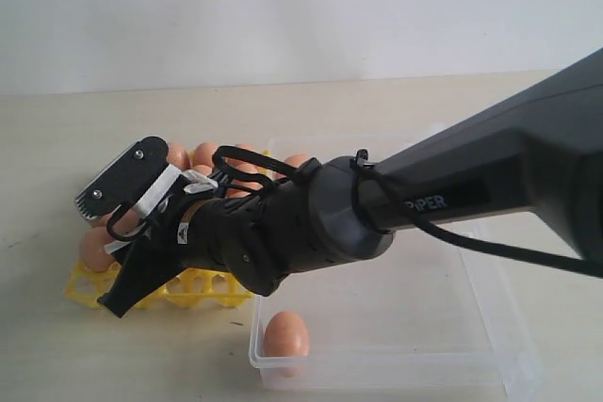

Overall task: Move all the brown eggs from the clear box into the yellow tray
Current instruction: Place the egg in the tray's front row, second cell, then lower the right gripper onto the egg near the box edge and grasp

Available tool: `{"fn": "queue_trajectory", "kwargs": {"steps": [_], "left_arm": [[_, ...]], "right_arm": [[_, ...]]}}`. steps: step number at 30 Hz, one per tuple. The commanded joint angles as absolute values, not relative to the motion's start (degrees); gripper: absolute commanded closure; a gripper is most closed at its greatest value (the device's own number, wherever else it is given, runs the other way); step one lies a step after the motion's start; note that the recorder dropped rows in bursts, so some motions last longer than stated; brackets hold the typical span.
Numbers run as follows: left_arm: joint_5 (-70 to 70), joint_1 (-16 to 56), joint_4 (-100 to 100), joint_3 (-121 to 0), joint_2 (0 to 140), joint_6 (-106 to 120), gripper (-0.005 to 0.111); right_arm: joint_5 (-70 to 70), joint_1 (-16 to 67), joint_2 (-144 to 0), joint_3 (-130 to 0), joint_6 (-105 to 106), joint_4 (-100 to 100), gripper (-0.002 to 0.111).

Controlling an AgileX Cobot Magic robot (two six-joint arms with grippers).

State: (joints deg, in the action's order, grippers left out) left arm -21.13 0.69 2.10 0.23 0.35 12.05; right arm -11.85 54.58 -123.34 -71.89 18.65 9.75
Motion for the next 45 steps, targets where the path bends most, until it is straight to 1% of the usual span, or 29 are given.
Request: {"fn": "queue_trajectory", "kwargs": {"steps": [1,6,9,13,16,20,24,27,28,31,33,36,40,42,45], "left_arm": [[-20.8,0.59,2.12,0.0,0.0,11.76,0.107],[-20.8,0.59,2.12,0.0,0.0,11.76,0.107],[-20.8,0.59,2.12,0.0,0.0,11.76,0.107],[-20.8,0.59,2.12,0.0,0.0,11.76,0.107],[-20.8,0.59,2.12,0.0,0.0,11.87,0.107],[-20.8,0.59,2.12,0.0,0.0,11.87,0.107],[-20.8,0.59,2.12,0.0,0.0,11.77,0.107],[-20.8,0.59,2.12,0.0,0.0,11.77,0.107],[-20.8,0.59,2.12,0.0,0.0,11.77,0.107],[-20.8,0.59,2.12,0.0,0.0,11.88,0.107],[-20.8,0.59,2.12,0.0,0.0,11.88,0.107],[-20.8,0.59,2.12,0.0,0.0,11.88,0.107],[-20.8,0.59,2.12,0.0,0.0,11.76,0.107],[-20.8,0.59,2.12,0.0,0.0,11.76,0.107],[-20.8,0.59,2.12,0.0,0.0,11.76,0.107]], "right_arm": [[-12.16,54.68,-123.29,-72.43,17.8,10.43,0.066],[-12.06,54.68,-123.19,-72.43,17.8,10.59,0.045],[-11.67,54.68,-122.74,-72.43,17.8,10.59,0.04],[-9.09,54.68,-120.49,-72.43,19.44,10.59,0.041],[-2.47,54.52,-115.51,-72.43,21.58,10.59,0.044],[9.97,52.27,-107.66,-72.32,21.18,10.06,0.055],[21.32,47.68,-102.88,-72.06,16.4,5.81,0.066],[23.39,43.19,-100.93,-70.0,5.8,1.41,0.073],[22.94,41.93,-100.78,-69.37,1.14,0.0,0.073],[20.99,37.28,-101.12,-68.26,-17.91,-3.65,0.072],[18.57,34.55,-102.46,-68.12,-26.51,-4.08,0.068],[13.41,31.44,-105.46,-68.12,-32.2,-3.96,0.058],[8.76,29.83,-109.87,-68.36,-39.46,-3.35,0.046],[6.97,29.82,-112.02,-68.39,-43.41,-3.35,0.044],[5.28,29.82,-114.37,-68.39,-45.78,-3.35,0.044]]}}
